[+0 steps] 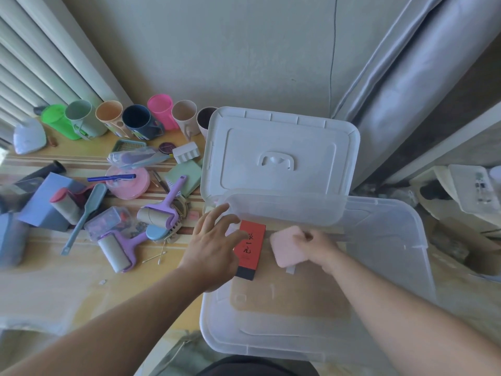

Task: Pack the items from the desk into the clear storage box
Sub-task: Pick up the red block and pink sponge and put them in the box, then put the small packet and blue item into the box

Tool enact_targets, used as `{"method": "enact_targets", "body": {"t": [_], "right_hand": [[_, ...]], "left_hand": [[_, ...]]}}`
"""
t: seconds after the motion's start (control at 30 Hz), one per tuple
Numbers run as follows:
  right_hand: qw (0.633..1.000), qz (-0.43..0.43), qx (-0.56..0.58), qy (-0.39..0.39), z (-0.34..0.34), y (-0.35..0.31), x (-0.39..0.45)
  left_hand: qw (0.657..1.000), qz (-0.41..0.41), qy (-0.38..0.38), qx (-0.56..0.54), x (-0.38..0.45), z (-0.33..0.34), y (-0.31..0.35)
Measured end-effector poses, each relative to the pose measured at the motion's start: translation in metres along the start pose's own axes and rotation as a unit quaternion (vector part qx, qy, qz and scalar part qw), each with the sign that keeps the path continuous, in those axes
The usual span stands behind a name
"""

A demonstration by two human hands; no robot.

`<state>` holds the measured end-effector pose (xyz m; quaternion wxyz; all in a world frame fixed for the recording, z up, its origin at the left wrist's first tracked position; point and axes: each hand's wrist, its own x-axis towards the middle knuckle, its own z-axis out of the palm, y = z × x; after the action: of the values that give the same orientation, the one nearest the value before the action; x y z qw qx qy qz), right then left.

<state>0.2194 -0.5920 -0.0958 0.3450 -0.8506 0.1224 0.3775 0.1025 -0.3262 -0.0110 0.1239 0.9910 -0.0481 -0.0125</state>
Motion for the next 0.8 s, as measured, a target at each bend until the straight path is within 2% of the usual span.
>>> {"method": "enact_targets", "body": {"t": [0.1,0.2,0.33,0.43,0.5,0.57,0.63,0.8], "right_hand": [[0.997,0.017,0.062,0.043,0.017,0.012,0.017],[0.994,0.010,0.091,0.053,0.036,0.006,-0.009],[0.995,-0.027,0.076,0.050,0.047,-0.008,-0.028],[0.999,-0.051,-0.002,0.013,0.040,-0.011,-0.028],[0.992,-0.083,-0.098,0.011,0.029,-0.016,-0.030],[0.966,-0.138,-0.212,0.045,0.021,-0.032,-0.042],[0.932,-0.227,-0.266,0.098,0.020,-0.050,-0.056],[0.853,-0.441,-0.196,0.200,0.050,-0.108,-0.099]], "left_hand": [[1.000,0.002,0.004,-0.002,0.000,0.000,-0.002],[1.000,0.004,0.001,-0.009,0.000,0.001,-0.002],[1.000,0.006,-0.019,-0.014,0.001,-0.004,-0.002],[0.999,0.017,-0.031,-0.004,0.000,-0.009,-0.001],[1.000,0.003,-0.026,-0.005,-0.002,-0.014,-0.002],[1.000,-0.012,-0.021,-0.016,-0.005,-0.019,-0.010],[1.000,-0.022,-0.005,-0.021,-0.009,-0.021,-0.027],[0.997,-0.063,0.009,-0.046,-0.030,-0.020,-0.096]]}}
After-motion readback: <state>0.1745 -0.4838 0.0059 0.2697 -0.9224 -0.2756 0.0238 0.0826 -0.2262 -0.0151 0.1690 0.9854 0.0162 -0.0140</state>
